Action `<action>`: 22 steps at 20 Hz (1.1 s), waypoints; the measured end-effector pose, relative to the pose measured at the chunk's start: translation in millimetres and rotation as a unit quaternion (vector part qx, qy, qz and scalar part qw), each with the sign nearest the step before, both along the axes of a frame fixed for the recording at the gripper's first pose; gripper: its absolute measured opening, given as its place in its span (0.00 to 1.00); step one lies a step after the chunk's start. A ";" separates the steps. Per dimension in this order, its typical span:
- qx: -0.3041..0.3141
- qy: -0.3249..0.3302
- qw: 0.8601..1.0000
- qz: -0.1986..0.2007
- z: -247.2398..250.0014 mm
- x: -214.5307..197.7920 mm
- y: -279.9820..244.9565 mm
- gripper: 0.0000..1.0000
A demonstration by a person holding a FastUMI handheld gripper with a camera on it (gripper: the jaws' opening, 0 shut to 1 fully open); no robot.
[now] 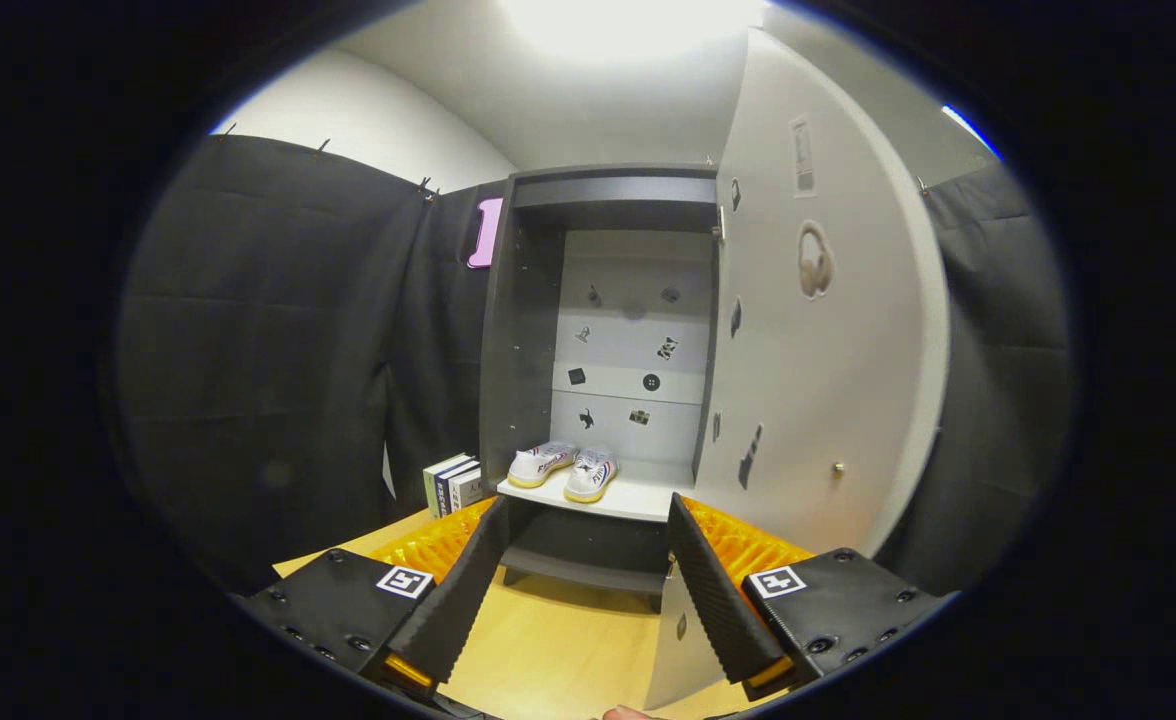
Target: Open the shoe cabinet door, grab the shoes and put them into the shoe cabinet, then close the shoe cabinet door.
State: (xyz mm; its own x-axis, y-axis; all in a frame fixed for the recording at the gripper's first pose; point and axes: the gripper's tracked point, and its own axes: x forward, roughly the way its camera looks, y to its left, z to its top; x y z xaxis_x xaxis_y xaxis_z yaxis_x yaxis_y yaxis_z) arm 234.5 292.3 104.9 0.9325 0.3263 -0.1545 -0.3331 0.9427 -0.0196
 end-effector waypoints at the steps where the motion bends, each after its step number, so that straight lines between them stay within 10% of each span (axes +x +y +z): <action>1: -0.001 0.002 1.000 0.001 0.7 -6.3 -7.2 0.99; 11: 0.004 -0.001 0.999 -0.036 21.6 -47.3 -103.1 0.98; 22: 0.021 0.008 0.979 -0.201 -11.2 15.4 -224.0 0.98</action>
State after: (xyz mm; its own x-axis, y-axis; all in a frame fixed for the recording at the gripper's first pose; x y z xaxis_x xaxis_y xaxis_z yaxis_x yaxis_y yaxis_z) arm 249.9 68.3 93.7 0.9845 -0.0596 -0.1648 0.0644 0.9976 0.0236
